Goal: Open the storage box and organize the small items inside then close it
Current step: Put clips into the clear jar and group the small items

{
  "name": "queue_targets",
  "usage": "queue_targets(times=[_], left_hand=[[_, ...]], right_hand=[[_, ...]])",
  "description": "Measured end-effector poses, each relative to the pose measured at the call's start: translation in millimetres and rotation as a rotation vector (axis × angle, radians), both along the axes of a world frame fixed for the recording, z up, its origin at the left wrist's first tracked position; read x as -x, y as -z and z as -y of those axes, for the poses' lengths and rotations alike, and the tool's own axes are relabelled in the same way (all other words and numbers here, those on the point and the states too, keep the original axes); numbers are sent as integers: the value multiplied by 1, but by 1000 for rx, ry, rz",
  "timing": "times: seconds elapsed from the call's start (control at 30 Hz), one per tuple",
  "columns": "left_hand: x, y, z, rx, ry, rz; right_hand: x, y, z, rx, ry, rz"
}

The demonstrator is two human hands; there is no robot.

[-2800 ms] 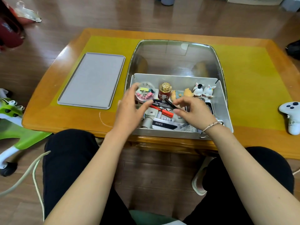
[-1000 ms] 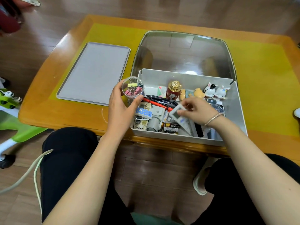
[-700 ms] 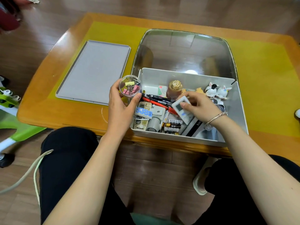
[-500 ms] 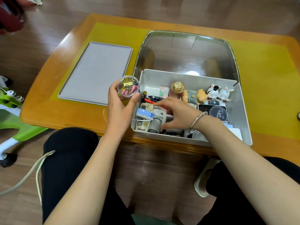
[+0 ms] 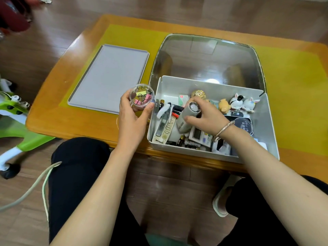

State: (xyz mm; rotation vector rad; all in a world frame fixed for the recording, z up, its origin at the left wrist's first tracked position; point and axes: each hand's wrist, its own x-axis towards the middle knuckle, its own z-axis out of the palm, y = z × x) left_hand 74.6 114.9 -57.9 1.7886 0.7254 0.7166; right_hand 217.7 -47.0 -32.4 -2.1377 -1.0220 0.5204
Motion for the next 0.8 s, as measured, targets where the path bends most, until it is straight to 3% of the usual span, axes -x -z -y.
queue_targets(times=[0.1, 0.17, 0.27, 0.57, 0.8], left_hand=[[0, 0, 1, 11, 3, -14], [-1, 0, 2, 17, 6, -17], [-3, -1, 4, 26, 13, -7], [-5, 0, 4, 55, 29, 11], [-5, -1, 6, 30, 35, 21]], right_hand=[[-4, -4, 5, -3, 57, 49], [-4, -6, 4, -24, 57, -15], [1, -6, 0, 99, -60, -67], [4, 28, -51, 361, 10, 264], [0, 34, -66, 419, 51, 277]])
